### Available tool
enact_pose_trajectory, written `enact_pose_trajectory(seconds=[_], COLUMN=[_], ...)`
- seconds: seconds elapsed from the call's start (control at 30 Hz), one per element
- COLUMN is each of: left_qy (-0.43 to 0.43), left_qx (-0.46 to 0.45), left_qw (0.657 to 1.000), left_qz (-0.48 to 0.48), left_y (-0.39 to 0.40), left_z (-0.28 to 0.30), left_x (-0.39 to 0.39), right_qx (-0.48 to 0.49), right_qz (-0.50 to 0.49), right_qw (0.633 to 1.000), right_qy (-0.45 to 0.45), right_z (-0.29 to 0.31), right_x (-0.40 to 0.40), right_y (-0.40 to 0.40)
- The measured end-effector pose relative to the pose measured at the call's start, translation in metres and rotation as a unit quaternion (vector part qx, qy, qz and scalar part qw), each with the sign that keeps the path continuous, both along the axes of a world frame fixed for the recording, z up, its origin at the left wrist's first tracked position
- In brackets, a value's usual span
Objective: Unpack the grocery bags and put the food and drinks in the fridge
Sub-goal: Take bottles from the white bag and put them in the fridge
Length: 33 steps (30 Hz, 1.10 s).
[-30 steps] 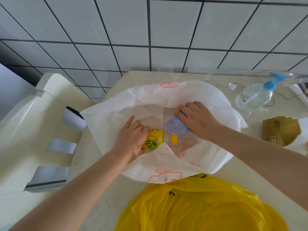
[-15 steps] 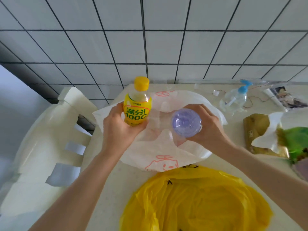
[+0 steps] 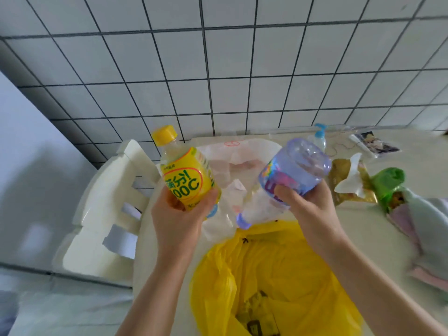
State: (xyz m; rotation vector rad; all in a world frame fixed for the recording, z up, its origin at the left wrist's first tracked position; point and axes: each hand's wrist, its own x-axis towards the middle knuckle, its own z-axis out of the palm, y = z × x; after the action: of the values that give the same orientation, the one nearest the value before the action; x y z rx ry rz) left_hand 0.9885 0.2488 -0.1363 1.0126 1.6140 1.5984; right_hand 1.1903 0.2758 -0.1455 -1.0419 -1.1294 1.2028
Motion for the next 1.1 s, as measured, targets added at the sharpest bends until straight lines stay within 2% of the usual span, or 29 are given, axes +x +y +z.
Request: enact_pose_trajectory(seconds=[0.17,0.33,0.53,0.73,0.9,1.1], left_qy=[-0.019,-0.027,0.003,0.02,0.002,-0.04], left_qx=[-0.05,-0.081,-0.105,-0.102,-0.11,-0.118], left_qw=[0.998,0.994,0.99,0.99,0.991,0.992], left_qz=[-0.022,-0.067,-0.096,-0.094,-0.071,0.024], left_y=[-0.068,-0.131,-0.2,-0.271,-0.331,-0.419], left_z=[-0.014,-0.033,-0.048,-0.048,-0.055,-0.06], left_x=[-0.008,-0.017,-0.023,-0.024,-0.021,-0.015], right_qx=[-0.129,-0.207,-0.279,-0.297,-0.28,-0.288], right_qz=[0.024,0.01,-0.006,-0.004,0.049,0.136], right_qw=[0.987,0.972,0.955,0.947,0.951,0.941], right_qy=[0.096,0.111,0.101,0.119,0.118,0.113], right_z=[0.007,0.003,-0.016,-0.019,-0.022,-0.038], right_x=[-0.005,-0.017,-0.03,-0.036,-0.038,-0.04], right_y=[-0.067,-0.138,-0.219,-0.28,-0.324,-0.375])
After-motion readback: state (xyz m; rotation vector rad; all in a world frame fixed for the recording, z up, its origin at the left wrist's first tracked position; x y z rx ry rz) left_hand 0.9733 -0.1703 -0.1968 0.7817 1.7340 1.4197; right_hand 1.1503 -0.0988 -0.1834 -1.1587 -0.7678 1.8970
